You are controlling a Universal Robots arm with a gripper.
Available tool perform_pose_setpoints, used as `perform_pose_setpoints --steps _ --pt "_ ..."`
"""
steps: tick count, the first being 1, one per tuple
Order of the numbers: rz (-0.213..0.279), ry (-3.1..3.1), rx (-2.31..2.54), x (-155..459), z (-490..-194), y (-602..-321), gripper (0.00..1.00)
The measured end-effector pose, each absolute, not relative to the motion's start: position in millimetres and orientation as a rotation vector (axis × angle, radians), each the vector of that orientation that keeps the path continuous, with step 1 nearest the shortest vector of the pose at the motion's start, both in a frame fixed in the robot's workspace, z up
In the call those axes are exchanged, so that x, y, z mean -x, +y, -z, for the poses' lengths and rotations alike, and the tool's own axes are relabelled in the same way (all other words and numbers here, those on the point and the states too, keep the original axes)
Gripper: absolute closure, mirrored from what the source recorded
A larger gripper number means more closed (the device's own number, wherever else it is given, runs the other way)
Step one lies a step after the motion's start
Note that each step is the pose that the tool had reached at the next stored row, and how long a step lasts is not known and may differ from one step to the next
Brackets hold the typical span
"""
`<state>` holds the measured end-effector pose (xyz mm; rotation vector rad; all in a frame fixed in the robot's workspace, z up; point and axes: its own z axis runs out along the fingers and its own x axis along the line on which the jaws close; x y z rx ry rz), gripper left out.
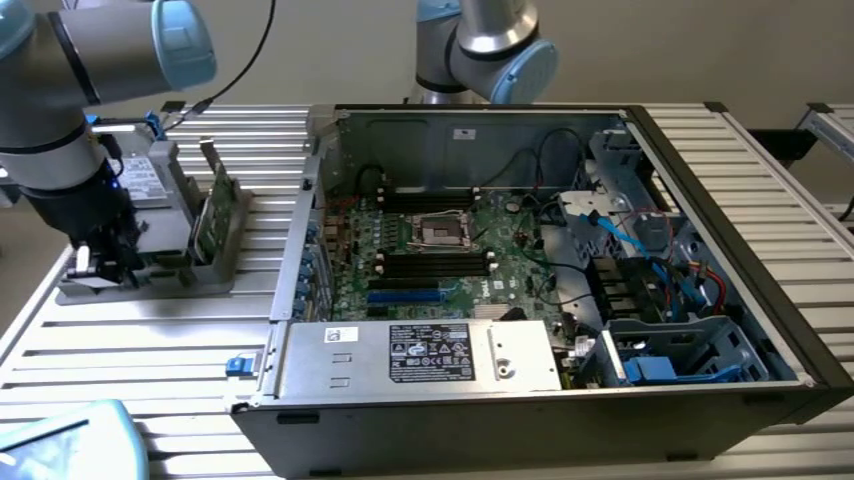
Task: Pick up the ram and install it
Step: 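Pick up the ram and move it above insertion slot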
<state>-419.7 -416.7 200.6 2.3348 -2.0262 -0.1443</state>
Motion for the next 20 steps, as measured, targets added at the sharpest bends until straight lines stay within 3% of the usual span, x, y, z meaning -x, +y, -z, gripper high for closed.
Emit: perform_pose_setpoints --steps 8,20 --pt "0.189 -2.041 -2.359 419.7 -194.8 -417.0 0.63" --pt "0.19 -2.04 -2.358 419.7 -191.4 -417.6 0.63"
